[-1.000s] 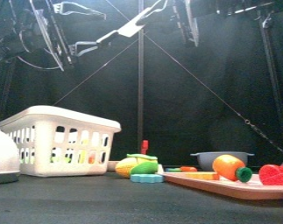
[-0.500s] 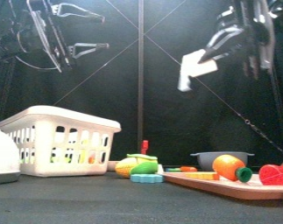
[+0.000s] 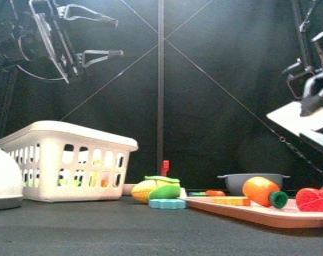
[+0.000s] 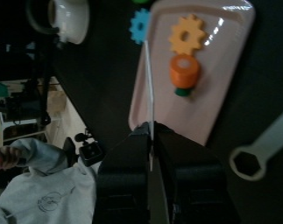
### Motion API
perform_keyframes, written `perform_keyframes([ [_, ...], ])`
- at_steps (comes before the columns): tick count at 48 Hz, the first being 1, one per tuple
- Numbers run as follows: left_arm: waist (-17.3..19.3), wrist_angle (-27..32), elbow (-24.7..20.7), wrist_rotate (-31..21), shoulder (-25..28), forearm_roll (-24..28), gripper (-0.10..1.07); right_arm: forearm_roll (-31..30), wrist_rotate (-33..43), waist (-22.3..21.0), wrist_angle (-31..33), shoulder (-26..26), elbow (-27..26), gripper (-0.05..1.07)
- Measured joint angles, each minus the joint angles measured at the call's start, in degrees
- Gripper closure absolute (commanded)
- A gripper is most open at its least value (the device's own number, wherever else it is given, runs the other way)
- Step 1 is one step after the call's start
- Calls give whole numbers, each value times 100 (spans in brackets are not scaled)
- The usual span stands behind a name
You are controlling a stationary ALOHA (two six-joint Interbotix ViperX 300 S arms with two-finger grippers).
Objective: Put cleaver down near wrench
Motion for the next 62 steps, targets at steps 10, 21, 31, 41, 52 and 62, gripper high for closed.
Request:
perform_keyframes([
  [10,0,9,18,0,0,-62,6,844,-9,-9,-62,9,404,63],
  [21,0,79,44,9,0,-211,6,958,-9,9,-255,9,413,62],
  [31,0,88,44,18,0,-220,6,1125,0,158,-360,18,422,62],
  [41,0,88,44,18,0,-229,6,1389,0,229,-369,26,501,62],
  [52,9,132,44,9,0,-229,6,1573,0,466,-369,62,536,62],
  [62,0,141,44,9,0,-229,6,1828,0,562,-237,149,598,62],
])
